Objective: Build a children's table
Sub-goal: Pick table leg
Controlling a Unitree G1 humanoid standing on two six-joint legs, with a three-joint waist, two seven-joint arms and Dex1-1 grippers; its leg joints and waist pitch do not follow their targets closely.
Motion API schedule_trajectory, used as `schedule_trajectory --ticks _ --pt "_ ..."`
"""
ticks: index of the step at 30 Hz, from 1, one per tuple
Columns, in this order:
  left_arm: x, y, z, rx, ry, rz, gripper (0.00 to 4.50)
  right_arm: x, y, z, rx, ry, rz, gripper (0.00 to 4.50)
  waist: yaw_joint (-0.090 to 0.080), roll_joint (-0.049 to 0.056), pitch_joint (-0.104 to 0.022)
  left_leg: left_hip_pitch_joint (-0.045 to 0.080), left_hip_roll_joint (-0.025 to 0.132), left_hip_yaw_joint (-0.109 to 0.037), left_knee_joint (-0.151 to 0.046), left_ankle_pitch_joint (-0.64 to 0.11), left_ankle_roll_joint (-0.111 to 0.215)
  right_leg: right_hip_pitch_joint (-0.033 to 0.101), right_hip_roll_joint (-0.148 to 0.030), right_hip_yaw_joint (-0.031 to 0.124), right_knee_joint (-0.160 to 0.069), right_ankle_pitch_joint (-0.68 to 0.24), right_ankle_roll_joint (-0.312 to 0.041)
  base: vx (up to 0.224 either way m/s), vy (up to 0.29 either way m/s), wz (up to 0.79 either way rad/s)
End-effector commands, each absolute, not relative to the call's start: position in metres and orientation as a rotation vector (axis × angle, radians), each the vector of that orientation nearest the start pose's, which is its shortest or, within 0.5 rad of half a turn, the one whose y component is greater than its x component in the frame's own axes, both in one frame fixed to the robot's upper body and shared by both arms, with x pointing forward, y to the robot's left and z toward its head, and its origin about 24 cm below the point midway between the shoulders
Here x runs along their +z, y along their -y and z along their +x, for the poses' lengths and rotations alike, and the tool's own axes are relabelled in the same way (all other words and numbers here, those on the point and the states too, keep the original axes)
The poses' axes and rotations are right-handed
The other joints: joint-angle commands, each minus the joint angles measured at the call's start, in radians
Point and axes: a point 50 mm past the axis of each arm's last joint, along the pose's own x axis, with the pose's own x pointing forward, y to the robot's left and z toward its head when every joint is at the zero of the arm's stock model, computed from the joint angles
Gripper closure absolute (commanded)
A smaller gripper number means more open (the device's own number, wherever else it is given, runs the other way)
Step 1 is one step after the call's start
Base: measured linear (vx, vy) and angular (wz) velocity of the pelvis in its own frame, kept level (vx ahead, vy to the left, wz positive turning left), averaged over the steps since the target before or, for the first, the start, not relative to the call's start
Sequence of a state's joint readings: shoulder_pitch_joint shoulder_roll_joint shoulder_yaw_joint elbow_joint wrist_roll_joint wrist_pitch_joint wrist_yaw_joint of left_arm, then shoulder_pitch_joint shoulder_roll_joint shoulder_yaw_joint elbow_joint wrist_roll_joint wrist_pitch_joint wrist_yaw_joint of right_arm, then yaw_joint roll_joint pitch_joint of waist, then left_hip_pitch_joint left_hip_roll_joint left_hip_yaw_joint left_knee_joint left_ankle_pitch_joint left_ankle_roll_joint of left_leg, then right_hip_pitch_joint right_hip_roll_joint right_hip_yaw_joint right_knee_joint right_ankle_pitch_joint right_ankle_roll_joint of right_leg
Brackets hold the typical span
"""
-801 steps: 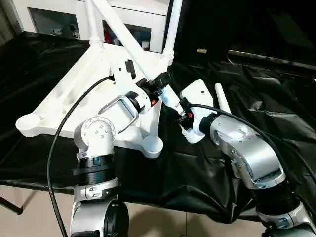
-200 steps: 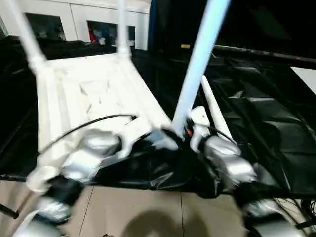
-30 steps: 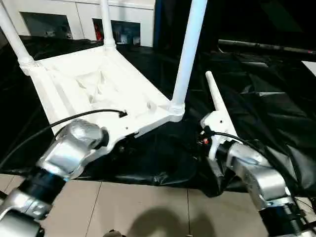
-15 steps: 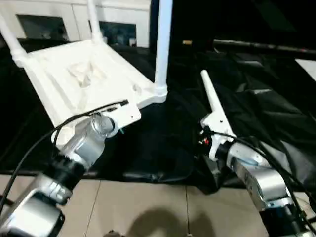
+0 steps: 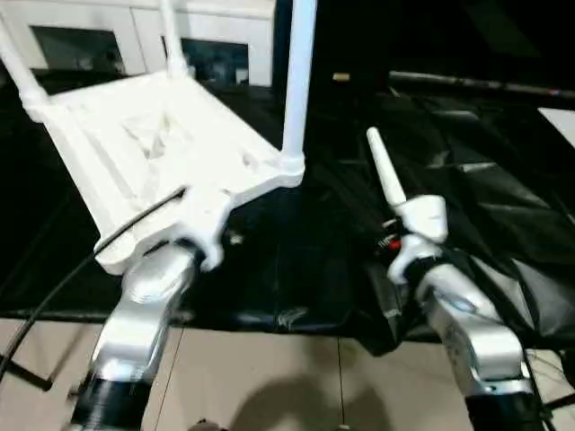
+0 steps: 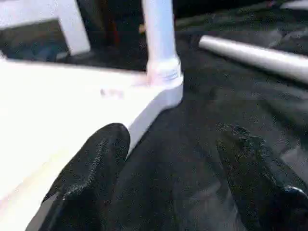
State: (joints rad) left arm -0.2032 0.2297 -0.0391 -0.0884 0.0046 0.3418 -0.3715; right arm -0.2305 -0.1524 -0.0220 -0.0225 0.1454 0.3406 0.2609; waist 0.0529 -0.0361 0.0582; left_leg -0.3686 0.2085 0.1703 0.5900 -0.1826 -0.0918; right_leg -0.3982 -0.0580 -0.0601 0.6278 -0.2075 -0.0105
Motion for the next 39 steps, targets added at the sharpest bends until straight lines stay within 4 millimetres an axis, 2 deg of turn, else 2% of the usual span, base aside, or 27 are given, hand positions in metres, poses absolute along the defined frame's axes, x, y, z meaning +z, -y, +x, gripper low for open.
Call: schedule_trajectory --ticks 1,3,4,5,6,7,9,10,12,13,15,17,19,20,23,24,31,32,34,38,39 --pt "0.089 -0.148 0.287 -0.426 -0.076 0.273 0.99 0.086 0.162 0.305 0.24 -0.105 -0.004 0.3 -0.002 0.006 -0.058 0.011 0.019 -0.004 -0.07 -0.216 -0.005 0.038 -0.058 0.051 -0.093 -0.259 -0.093 0.0 0.0 0.0" --pt "0.089 -0.141 0.288 -0.498 -0.094 0.294 0.99 0.088 0.169 0.318 0.202 -0.169 -0.037 0.16 -0.006 0.006 -0.058 0.01 0.015 -0.007 -0.07 -0.212 -0.013 0.039 -0.054 0.049 -0.086 -0.245 -0.101 0.0 0.0 0.0" --pt "0.089 -0.138 0.287 -0.535 -0.109 0.302 0.99 0.087 0.175 0.327 0.172 -0.234 -0.051 0.06 -0.006 0.006 -0.059 0.012 0.014 -0.003 -0.067 -0.209 -0.018 0.037 -0.055 0.051 -0.087 -0.239 -0.104 0.0 0.0 0.0" --pt "0.089 -0.137 0.287 -0.547 -0.116 0.306 0.99 0.087 0.178 0.331 0.161 -0.258 -0.054 0.06 -0.007 0.013 -0.058 0.016 0.015 -0.003 -0.066 -0.214 -0.024 0.034 -0.056 0.051 -0.086 -0.238 -0.111 0.0 0.0 0.0" --pt "0.089 -0.135 0.287 -0.569 -0.128 0.316 0.99 0.088 0.183 0.34 0.139 -0.292 -0.054 0.06 -0.008 0.011 -0.059 0.014 0.013 -0.001 -0.063 -0.21 -0.028 0.036 -0.056 0.052 -0.086 -0.224 -0.119 0.0 0.0 0.0" --pt "0.09 -0.134 0.286 -0.585 -0.134 0.324 0.99 0.088 0.185 0.344 0.134 -0.317 -0.048 0.06 -0.009 0.008 -0.063 0.008 0.011 -0.001 -0.061 -0.185 -0.027 0.043 -0.057 0.052 -0.08 -0.194 -0.127 0.0 0.0 0.0" --pt "0.091 -0.132 0.285 -0.612 -0.136 0.334 0.99 0.089 0.188 0.351 0.129 -0.357 -0.025 0.06 -0.007 0.01 -0.065 0.009 0.011 0.001 -0.058 -0.16 -0.024 0.043 -0.057 0.053 -0.078 -0.15 -0.134 0.0 0.0 0.0" --pt "0.091 -0.131 0.284 -0.631 -0.141 0.35 0.99 0.09 0.192 0.36 0.109 -0.388 -0.02 0.06 -0.008 0.009 -0.071 0.007 0.012 0.0 -0.055 -0.123 -0.02 0.048 -0.057 0.051 -0.068 -0.083 -0.155 0.0 0.0 0.0" --pt "0.092 -0.131 0.284 -0.631 -0.147 0.347 0.99 0.09 0.195 0.367 0.093 -0.412 -0.037 0.06 -0.008 0.008 -0.075 0.004 0.012 0.001 -0.052 -0.082 -0.013 0.053 -0.058 0.05 -0.057 -0.008 -0.182 0.0 0.0 0.0" --pt "0.093 -0.131 0.285 -0.633 -0.164 0.354 0.99 0.088 0.2 0.377 0.083 -0.476 -0.091 0.06 -0.012 0.001 -0.076 0.001 0.009 0.002 -0.05 -0.07 -0.008 0.057 -0.056 0.048 -0.054 0.013 -0.198 0.0 0.0 0.0" --pt "0.092 -0.133 0.284 -0.638 -0.191 0.36 0.99 0.085 0.202 0.381 0.087 -0.529 -0.114 0.06 -0.013 0.004 -0.075 0.0 0.008 0.005 -0.045 -0.07 0.003 0.055 -0.056 0.048 -0.053 0.026 -0.223 0.0 0.0 0.0" --pt "0.091 -0.135 0.284 -0.648 -0.201 0.379 0.99 0.084 0.202 0.382 0.083 -0.565 -0.132 0.06 -0.011 0.005 -0.074 -0.001 0.008 0.006 -0.045 -0.061 0.014 0.057 -0.057 0.049 -0.052 0.039 -0.226 0.0 0.0 0.0" --pt "0.09 -0.137 0.28 -0.685 -0.223 0.404 0.99 0.08 0.195 0.384 0.15 -0.64 -0.059 0.06 -0.012 0.005 -0.077 0.001 0.01 0.006 -0.044 -0.055 0.031 0.058 -0.058 0.049 -0.048 0.061 -0.239 0.0 0.0 0.0" --pt "0.091 -0.137 0.279 -0.694 -0.224 0.401 0.99 0.079 0.194 0.384 0.156 -0.655 -0.046 0.06 -0.012 0.001 -0.076 0.0 0.011 0.006 -0.044 -0.055 0.039 0.059 -0.058 0.047 -0.049 0.058 -0.25 0.0 0.0 0.0" --pt "0.094 -0.137 0.277 -0.736 -0.231 0.39 0.99 0.072 0.195 0.381 0.168 -0.736 -0.049 0.06 -0.007 0.002 -0.075 0.004 0.015 0.008 -0.044 -0.051 0.042 0.057 -0.06 0.048 -0.047 0.061 -0.268 0.0 0.0 0.0" --pt "0.095 -0.136 0.275 -0.757 -0.235 0.387 0.99 0.069 0.196 0.38 0.166 -0.764 -0.05 0.06 -0.005 0.004 -0.074 0.006 0.015 0.009 -0.044 -0.069 0.038 0.054 -0.061 0.047 -0.049 0.036 -0.276 0.0 0.0 0.0" --pt "0.1 -0.13 0.266 -0.878 -0.244 0.357 0.99 0.058 0.2 0.375 0.143 -0.849 -0.016 0.06 0.004 0.006 -0.069 0.009 0.018 0.009 -0.046 -0.135 -0.004 0.048 -0.063 0.048 -0.053 -0.062 -0.249 0.0 0.0 0.0" --pt "0.101 -0.13 0.266 -0.889 -0.247 0.357 0.99 0.057 0.2 0.374 0.145 -0.862 -0.014 0.06 0.004 0.009 -0.067 0.008 0.018 0.008 -0.047 -0.141 -0.007 0.047 -0.063 0.048 -0.054 -0.071 -0.248 0.0 0.0 0.0" --pt "0.102 -0.13 0.265 -0.896 -0.25 0.362 0.99 0.054 0.201 0.372 0.148 -0.884 -0.021 0.06 0.003 0.006 -0.066 0.007 0.016 0.008 -0.047 -0.163 -0.013 0.046 -0.063 0.048 -0.058 -0.108 -0.235 0.0 0.0 0.0" --pt "0.103 -0.13 0.265 -0.909 -0.255 0.352 0.99 0.051 0.204 0.37 0.133 -0.896 -0.018 0.45 0.004 0.007 -0.065 0.008 0.016 0.007 -0.047 -0.182 -0.021 0.044 -0.063 0.048 -0.062 -0.151 -0.219 0.0 0.0 0.0" --pt "0.103 -0.13 0.265 -0.917 -0.259 0.347 0.81 0.051 0.204 0.37 0.13 -0.896 -0.017 0.55 0.004 0.007 -0.065 0.008 0.016 0.007 -0.048 -0.184 -0.023 0.044 -0.063 0.048 -0.062 -0.155 -0.217 0.0 0.0 0.0"
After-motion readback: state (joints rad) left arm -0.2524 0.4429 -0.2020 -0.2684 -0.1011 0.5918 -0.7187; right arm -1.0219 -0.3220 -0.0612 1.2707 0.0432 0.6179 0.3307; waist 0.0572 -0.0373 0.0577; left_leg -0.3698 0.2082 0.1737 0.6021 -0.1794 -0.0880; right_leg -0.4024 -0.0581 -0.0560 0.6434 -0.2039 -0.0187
